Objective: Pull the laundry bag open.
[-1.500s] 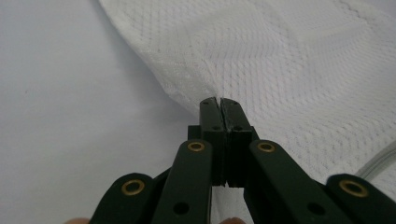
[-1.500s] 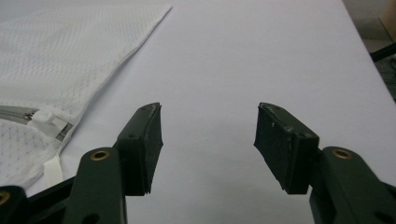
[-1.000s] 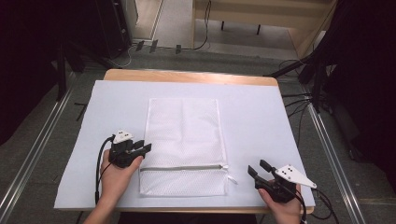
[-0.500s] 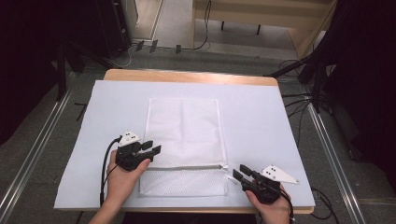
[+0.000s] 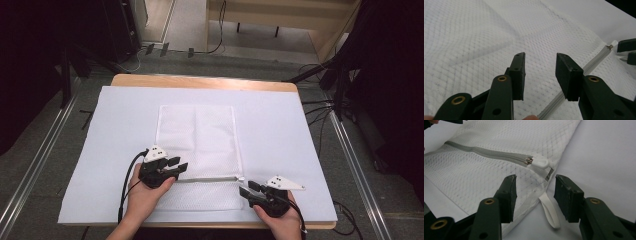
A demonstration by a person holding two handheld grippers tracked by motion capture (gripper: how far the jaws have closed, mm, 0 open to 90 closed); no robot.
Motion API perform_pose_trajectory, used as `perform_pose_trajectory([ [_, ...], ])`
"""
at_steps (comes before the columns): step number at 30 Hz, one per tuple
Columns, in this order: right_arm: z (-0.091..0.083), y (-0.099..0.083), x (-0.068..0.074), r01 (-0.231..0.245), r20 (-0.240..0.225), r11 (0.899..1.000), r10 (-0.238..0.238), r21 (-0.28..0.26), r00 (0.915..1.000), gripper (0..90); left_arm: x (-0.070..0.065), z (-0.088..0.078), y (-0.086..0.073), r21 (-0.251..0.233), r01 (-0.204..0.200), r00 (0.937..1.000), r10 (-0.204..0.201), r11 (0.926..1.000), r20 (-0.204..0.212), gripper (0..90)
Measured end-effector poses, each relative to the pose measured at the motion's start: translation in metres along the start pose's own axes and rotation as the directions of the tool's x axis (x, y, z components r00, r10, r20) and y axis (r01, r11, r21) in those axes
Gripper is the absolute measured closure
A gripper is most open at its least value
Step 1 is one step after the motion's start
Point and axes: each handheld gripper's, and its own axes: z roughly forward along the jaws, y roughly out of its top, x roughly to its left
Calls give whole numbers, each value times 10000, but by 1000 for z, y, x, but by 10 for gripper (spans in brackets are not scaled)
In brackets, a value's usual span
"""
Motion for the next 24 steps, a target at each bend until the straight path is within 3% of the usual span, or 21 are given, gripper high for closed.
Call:
perform_pose_trajectory([
  [2, 4, 0, 1, -116, 27, 9998, 116, 132, 9999, 522, -2, 0, 0, -16, -18, 10000, 18, 10000, 81, 608],
  [11, 15, 2, 14, 561, 425, 9980, -574, 306, 9974, 468, -9, 3, 0, -21, -92, 9996, 93, 10000, 259, 610],
  [13, 15, 2, 14, 587, 443, 9978, -601, 307, 9972, 466, -12, 4, 0, 20, -182, 9993, 181, 9998, 312, 610],
  [15, 16, 3, 15, 672, 770, 9975, -688, 238, 9947, 458, -14, 6, 0, 36, -232, 9989, 231, 9997, 399, 610],
  [19, 17, 3, 15, 731, 788, 9971, -746, 214, 9941, 467, -18, 8, 0, 106, -308, 9982, 302, 9995, 524, 610],
  [22, 19, 1, 20, 985, 889, 9947, -1007, 283, 9909, 526, -26, 12, 1, 144, -359, 9969, 348, 9992, 706, 610],
  [24, 19, 1, 22, 1142, 1160, 9930, -1168, 290, 9864, 613, -28, 14, 1, 167, -366, 9965, 353, 9992, 762, 610],
])
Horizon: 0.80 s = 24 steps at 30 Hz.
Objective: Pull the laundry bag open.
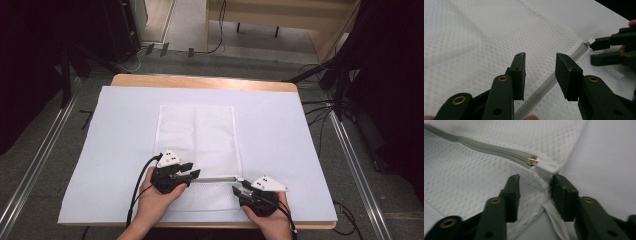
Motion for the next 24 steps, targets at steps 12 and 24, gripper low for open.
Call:
perform_pose_trajectory([
  [12, -7, 3, -1, -155, 175, 9994, 161, -322, 9997, 900, -42, 42, 16, 501, -235, 9945, 182, 9985, 1030, 639],
  [24, -19, 10, 8, 559, 53, 9902, -557, -1280, 9984, 900, -52, 69, 16, 1240, 4, 9934, -147, 9923, 1139, 734],
])
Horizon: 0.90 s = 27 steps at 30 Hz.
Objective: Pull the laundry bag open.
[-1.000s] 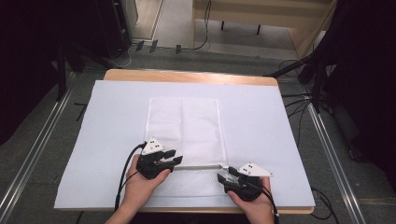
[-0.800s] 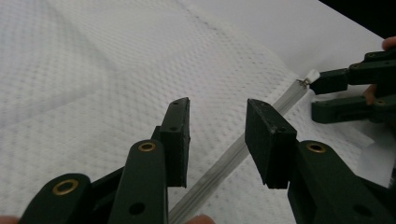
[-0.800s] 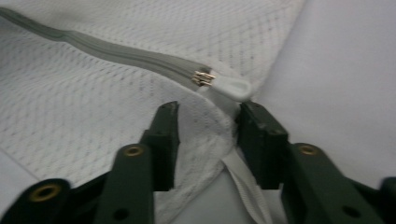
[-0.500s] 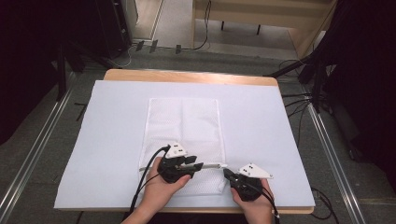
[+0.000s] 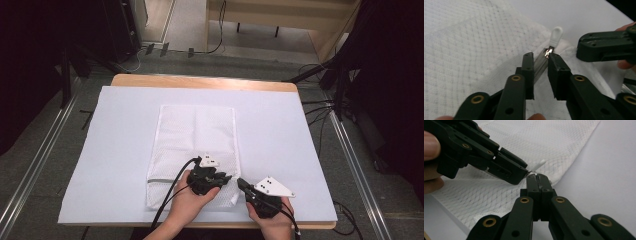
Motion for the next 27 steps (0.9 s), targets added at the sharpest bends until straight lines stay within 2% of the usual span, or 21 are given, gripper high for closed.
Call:
perform_pose_trajectory([
  [3, 1, 0, 1, 49, -45, 10000, -49, 2, 10000, 900, -2, -5, 5, -250, 135, 9998, -132, 9996, 124, 681],
  [5, 1, 0, 1, 43, -52, 10000, -43, 4, 10000, 900, -3, -5, 7, -285, 116, 9998, -112, 9995, 149, 667],
  [8, 1, 0, 3, 102, -82, 9999, -102, 29, 9999, 900, -5, -6, 12, -387, 301, 9994, -295, 9988, 180, 664],
  [10, 2, 0, 5, 180, -155, 9998, -179, 34, 9997, 900, -4, -4, 17, -483, 727, 9972, -716, 9962, 237, 638],
  [14, 2, 0, 7, 286, -240, 9996, -285, 49, 9993, 900, -6, 1, 21, -396, 1000, 9946, -988, 9942, 302, 608],
  [16, 1, 0, 8, 356, -252, 9994, -356, 32, 9991, 900, -8, 5, 22, -201, 1048, 9945, -1046, 9943, 103, 626],
  [19, 1, 0, 9, 445, -283, 9990, -445, 6, 9986, 900, -8, 9, 22, 43, 1035, 9945, -1035, 9946, 140, 665],
  [22, 0, 0, 9, 493, -320, 9988, -491, 50, 9983, 900, -7, 7, 21, 40, 1014, 9947, -1014, 9948, 150, 805],
  [27, 0, 0, 8, 487, -289, 9988, -486, 40, 9984, 900, -1, -2, 21, -24, 926, 9956, -925, 9957, 169, 827],
])
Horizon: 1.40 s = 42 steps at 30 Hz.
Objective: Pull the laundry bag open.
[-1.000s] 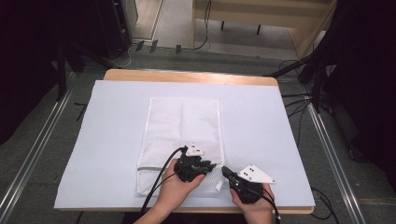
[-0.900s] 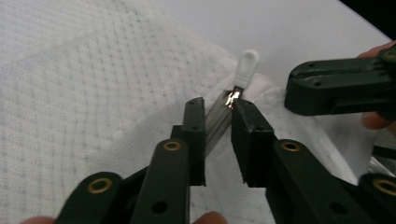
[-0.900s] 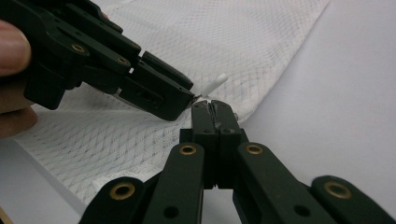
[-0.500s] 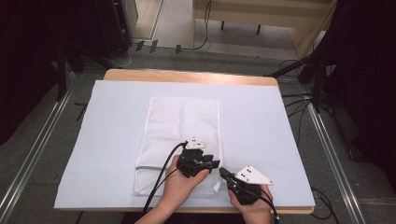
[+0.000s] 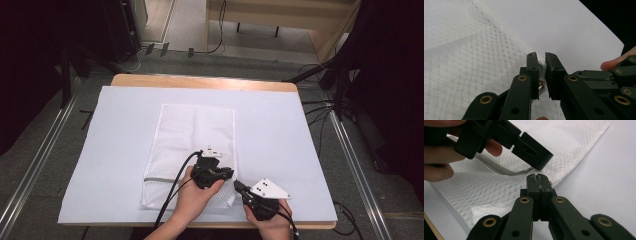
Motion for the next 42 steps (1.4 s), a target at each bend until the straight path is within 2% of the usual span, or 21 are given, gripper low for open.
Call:
perform_pose_trajectory([
  [9, 0, 1, -1, -46, 83, 10000, 46, 45, 10000, 900, 4, -6, -2, -145, -138, 9998, 140, 9998, 122, 867],
  [11, -1, 1, -1, -74, 116, 10000, 73, 51, 9999, 900, 3, -6, -3, -163, -125, 9999, 126, 9998, 86, 870],
  [17, -3, 3, 1, 102, 223, 9999, -103, 18, 9997, 900, 2, -7, -6, -146, -462, 9989, 460, 9988, -92, 872],
  [22, -5, 5, 1, 136, 262, 9999, -136, -5, 9996, 900, 4, -9, -8, -188, -523, 9984, 519, 9985, -242, 873],
  [31, -7, 6, 2, 190, 265, 9998, -189, -22, 9995, 900, 14, -19, -13, -279, -467, 9979, 453, 9985, -473, 873],
  [42, -8, 6, 1, 318, 319, 9995, -317, -28, 9990, 900, 33, -37, -22, -418, -247, 9965, 212, 9988, -805, 872],
])
